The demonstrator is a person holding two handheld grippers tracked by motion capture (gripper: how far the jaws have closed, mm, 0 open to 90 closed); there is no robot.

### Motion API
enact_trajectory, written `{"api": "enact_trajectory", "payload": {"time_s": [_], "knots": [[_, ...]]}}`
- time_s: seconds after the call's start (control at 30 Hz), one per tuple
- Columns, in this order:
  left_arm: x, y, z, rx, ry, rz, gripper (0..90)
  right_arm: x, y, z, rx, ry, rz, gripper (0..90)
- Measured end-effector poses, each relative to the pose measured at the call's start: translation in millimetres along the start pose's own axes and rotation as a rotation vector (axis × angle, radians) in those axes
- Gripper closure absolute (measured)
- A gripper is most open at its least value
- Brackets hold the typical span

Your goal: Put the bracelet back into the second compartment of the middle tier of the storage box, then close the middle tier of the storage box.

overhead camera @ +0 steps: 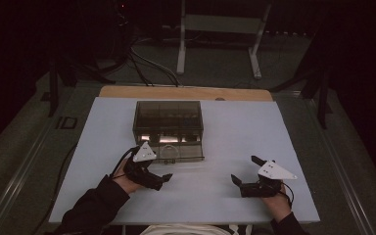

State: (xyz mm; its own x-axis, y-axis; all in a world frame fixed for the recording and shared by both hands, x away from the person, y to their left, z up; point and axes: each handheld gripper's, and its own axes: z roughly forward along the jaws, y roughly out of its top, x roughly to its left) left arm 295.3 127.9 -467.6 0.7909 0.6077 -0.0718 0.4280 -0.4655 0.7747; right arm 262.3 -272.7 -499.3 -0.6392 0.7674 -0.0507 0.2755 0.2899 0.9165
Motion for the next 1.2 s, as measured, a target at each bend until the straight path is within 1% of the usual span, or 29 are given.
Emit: {"api": "enact_trajectory", "payload": {"time_s": [0.03, 0.07, 0.1, 0.13, 0.2, 0.27, 0.33, 0.37, 0.43, 0.6, 0.73, 0.77, 0.83, 0.87, 0.9, 0.97, 1.03, 1.13, 1.2], "knots": [[0.2, -1.2, -0.5, -0.006, 0.010, -0.010, 2.6, 0.0, -0.1, 0.0, 0.001, 0.000, 0.001, 0.0], [-0.5, -2.2, -1.0, -0.009, 0.013, -0.010, 2.6, 0.1, -0.1, 0.0, 0.002, 0.000, 0.001, 0.0], [-0.9, -2.9, -1.6, -0.001, 0.016, -0.005, 2.6, 0.3, 0.0, 0.0, 0.001, 0.000, -0.001, 0.0], [-1.9, -3.7, -1.5, 0.006, 0.016, -0.012, 2.6, 0.4, 0.1, 0.0, 0.001, 0.001, -0.001, 0.0], [-4.9, -5.8, -1.1, 0.009, 0.025, -0.011, 2.6, 0.3, 0.1, 0.2, 0.002, 0.001, -0.002, 0.0], [-7.1, -8.3, 0.5, 0.013, 0.019, -0.019, 2.6, 0.1, 0.1, 0.0, 0.001, 0.000, -0.002, 0.0], [-9.4, -10.6, 2.5, 0.025, 0.030, -0.017, 2.6, 0.1, 0.2, -0.3, 0.000, -0.001, -0.003, 0.0], [-10.4, -11.7, 3.4, 0.026, 0.040, -0.022, 2.6, 0.2, 0.2, -0.3, 0.001, -0.001, -0.003, 0.0], [-11.7, -13.7, 4.7, 0.035, 0.041, -0.030, 2.6, 0.1, 0.2, -0.3, 0.000, -0.001, -0.003, 0.0], [-16.4, -20.0, 9.2, 0.068, 0.056, 0.004, 2.6, -0.3, 0.3, -0.6, -0.001, -0.001, -0.002, 0.0], [-16.8, -23.7, 12.2, 0.087, 0.067, 0.009, 2.6, -0.5, 0.3, -0.8, -0.003, -0.002, -0.003, 0.0], [-16.6, -26.2, 14.8, 0.101, 0.070, 0.006, 2.6, -0.3, 0.4, -0.9, -0.003, -0.002, -0.004, 0.0], [-16.6, -27.1, 15.7, 0.108, 0.073, 0.011, 2.7, -0.2, 0.4, -0.9, -0.002, -0.002, -0.004, 0.0], [-17.3, -28.2, 17.5, 0.121, 0.068, 0.013, 2.6, -0.4, 0.3, -0.8, -0.002, -0.001, -0.004, 0.0], [-17.4, -28.5, 18.3, 0.127, 0.072, 0.016, 2.6, -0.5, 0.3, -0.6, -0.002, -0.001, -0.004, 0.0], [-17.1, -28.7, 20.1, 0.140, 0.079, 0.011, 2.6, -0.4, 0.1, -0.4, -0.001, -0.001, -0.005, 0.0], [-15.8, -28.4, 21.4, 0.151, 0.092, -0.010, 2.6, -0.4, 0.1, -0.4, -0.002, 0.000, -0.003, 0.0], [-14.9, -28.0, 21.5, 0.151, 0.102, -0.018, 2.6, -0.4, -0.1, -0.5, 0.001, -0.002, -0.004, 0.0], [-16.6, -27.3, 20.7, 0.152, 0.104, -0.011, 2.7, -0.7, 0.2, -0.7, -0.002, -0.003, -0.004, 0.0]]}}
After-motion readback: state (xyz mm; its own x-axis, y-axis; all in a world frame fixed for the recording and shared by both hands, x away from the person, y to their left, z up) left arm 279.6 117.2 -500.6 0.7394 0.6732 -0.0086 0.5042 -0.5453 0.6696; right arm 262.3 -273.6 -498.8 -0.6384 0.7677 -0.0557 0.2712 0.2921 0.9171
